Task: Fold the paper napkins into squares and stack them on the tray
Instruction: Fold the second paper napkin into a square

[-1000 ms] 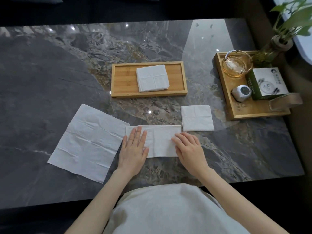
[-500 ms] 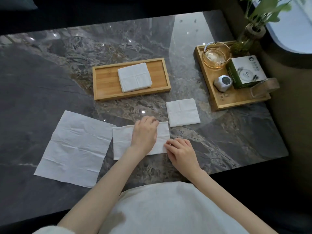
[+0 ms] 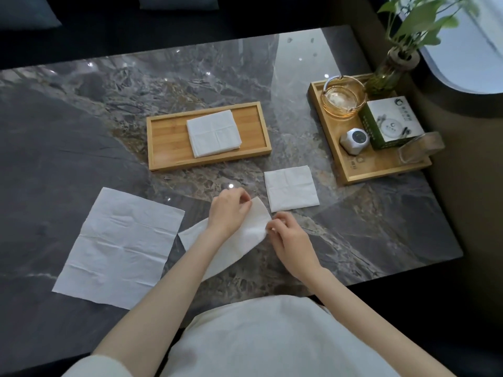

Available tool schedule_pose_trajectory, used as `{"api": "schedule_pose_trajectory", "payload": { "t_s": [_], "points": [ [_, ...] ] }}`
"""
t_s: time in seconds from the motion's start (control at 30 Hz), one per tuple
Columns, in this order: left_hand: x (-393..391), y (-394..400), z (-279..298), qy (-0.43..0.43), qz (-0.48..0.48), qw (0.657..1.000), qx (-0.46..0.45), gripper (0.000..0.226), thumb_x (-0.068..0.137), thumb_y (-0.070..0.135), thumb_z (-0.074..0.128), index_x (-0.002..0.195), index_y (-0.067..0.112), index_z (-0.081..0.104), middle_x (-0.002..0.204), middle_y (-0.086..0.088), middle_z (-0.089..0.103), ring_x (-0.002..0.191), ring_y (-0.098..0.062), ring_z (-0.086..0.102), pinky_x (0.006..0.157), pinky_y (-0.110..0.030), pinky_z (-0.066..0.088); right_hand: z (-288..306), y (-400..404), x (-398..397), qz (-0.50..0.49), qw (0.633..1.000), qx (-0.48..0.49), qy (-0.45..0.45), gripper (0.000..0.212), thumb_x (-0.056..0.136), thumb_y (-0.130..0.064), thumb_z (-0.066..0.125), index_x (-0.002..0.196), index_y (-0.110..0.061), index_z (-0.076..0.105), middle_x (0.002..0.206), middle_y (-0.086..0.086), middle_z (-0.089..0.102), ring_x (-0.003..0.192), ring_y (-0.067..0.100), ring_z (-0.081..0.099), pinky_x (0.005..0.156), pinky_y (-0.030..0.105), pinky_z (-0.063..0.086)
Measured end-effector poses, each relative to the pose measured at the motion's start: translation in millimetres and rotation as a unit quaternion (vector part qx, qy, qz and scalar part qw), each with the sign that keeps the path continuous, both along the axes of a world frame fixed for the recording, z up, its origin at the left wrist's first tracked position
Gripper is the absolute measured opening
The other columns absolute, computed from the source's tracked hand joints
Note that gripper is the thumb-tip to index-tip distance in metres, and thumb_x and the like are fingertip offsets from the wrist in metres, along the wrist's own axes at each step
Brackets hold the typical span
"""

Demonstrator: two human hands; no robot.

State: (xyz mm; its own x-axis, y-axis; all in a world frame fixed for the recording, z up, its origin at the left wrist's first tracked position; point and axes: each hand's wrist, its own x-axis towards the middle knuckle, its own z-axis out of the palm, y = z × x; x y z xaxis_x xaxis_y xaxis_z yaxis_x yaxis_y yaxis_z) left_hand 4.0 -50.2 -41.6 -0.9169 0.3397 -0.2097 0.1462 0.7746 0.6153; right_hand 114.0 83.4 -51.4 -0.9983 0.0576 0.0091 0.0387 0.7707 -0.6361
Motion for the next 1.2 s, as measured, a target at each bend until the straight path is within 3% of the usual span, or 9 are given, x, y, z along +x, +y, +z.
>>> {"api": "schedule_pose_trajectory", "payload": {
  "t_s": [0.07,0.17,0.23,0.4,0.73,0.8,0.93,1.07,1.2],
  "points": [
    [-3.2,-7.2,13.1,-0.06,0.065,0.993,0.08,0.007,0.087,0.019,0.056,0.089,0.013,0.061,0.09,-0.004,0.064,0.087,-0.018,0.057,0.077,-0.031,0.048,13.1,2.8,-11.7,-0.049,0.99,-0.11,-0.075,0.007,0.09,-0.009,0.053,0.092,-0.008,0.06,0.106,0.001,0.052,0.079,0.018,0.056,0.074,0.027,0.048],
    [-5.2,-20.9,32.8,-0.091,0.121,0.975,0.162,0.004,0.087,0.018,0.058,0.089,0.015,0.06,0.085,0.003,0.061,0.082,-0.011,0.056,0.066,-0.018,0.043,34.3,6.3,-34.7,-0.114,0.936,-0.284,-0.173,0.012,0.089,-0.008,0.052,0.086,-0.015,0.061,0.086,0.004,0.061,0.07,0.011,0.06,0.072,0.029,0.049],
    [-6.1,-31.2,43.0,-0.108,0.154,0.959,0.211,0.002,0.086,0.018,0.06,0.084,0.02,0.059,0.083,0.005,0.062,0.082,-0.011,0.057,0.068,-0.02,0.044,47.4,8.5,-48.4,-0.121,0.907,-0.355,-0.192,0.018,0.086,-0.003,0.051,0.08,-0.016,0.062,0.076,0.006,0.06,0.068,0.017,0.058,0.07,0.033,0.049],
    [1.9,-52.8,70.4,-0.13,0.194,0.925,0.301,0.009,0.082,0.013,0.065,0.085,0.02,0.062,0.089,-0.003,0.066,0.087,-0.016,0.061,0.076,-0.027,0.05,77.9,7.8,-68.9,-0.066,0.914,-0.369,-0.153,0.008,0.077,-0.008,0.071,0.081,-0.014,0.065,0.078,0.014,0.059,0.07,0.024,0.052,0.067,0.04,0.042],
    [23.2,-77.1,121.4,-0.124,0.124,0.916,0.361,0.017,0.076,0.002,0.067,0.077,0.019,0.07,0.07,0.011,0.072,0.072,-0.007,0.065,0.069,-0.018,0.054,132.4,14.4,-85.1,0.064,0.888,-0.416,-0.186,0.041,0.069,0.002,0.076,0.1,-0.021,0.063,0.083,0.019,0.05,0.078,0.029,0.053,0.077,0.045,0.049],
    [16.9,-77.3,121.3,-0.113,0.122,0.923,0.346,0.015,0.077,0.002,0.066,0.078,0.017,0.069,0.068,0.011,0.071,0.071,-0.008,0.065,0.068,-0.02,0.054,135.4,14.2,-91.5,0.063,0.9,-0.384,-0.194,0.029,0.071,0.002,0.074,0.094,-0.014,0.065,0.082,0.024,0.057,0.077,0.026,0.058,0.076,0.043,0.053],
    [0.2,-77.0,100.7,-0.091,0.145,0.936,0.307,0.015,0.079,0.005,0.067,0.076,0.02,0.068,0.065,0.018,0.069,0.069,-0.005,0.063,0.07,-0.022,0.053,116.3,10.8,-107.0,0.025,0.93,-0.311,-0.195,0.019,0.072,-0.001,0.075,0.085,0.005,0.064,0.075,0.01,0.064,0.067,0.015,0.058,0.065,0.024,0.05],
    [-14.1,-74.3,70.8,-0.062,0.174,0.952,0.246,0.019,0.078,0.011,0.069,0.073,0.03,0.067,0.066,0.02,0.068,0.07,-0.001,0.061,0.07,-0.018,0.048,83.5,5.9,-117.4,0.004,0.961,-0.225,-0.162,0.011,0.072,-0.008,0.075,0.071,-0.013,0.065,0.073,0.006,0.065,0.067,0.013,0.054,0.065,0.028,0.047],
    [-14.7,-72.4,48.6,-0.056,0.188,0.964,0.177,0.007,0.08,0.014,0.068,0.08,0.021,0.07,0.081,0.006,0.067,0.073,-0.003,0.057,0.068,-0.019,0.045,57.5,2.4,-117.4,0.003,0.972,-0.187,-0.14,0.003,0.077,-0.014,0.07,0.079,-0.015,0.071,0.07,-0.005,0.064,0.061,0.001,0.053,0.067,0.033,0.047]
  ]
}}
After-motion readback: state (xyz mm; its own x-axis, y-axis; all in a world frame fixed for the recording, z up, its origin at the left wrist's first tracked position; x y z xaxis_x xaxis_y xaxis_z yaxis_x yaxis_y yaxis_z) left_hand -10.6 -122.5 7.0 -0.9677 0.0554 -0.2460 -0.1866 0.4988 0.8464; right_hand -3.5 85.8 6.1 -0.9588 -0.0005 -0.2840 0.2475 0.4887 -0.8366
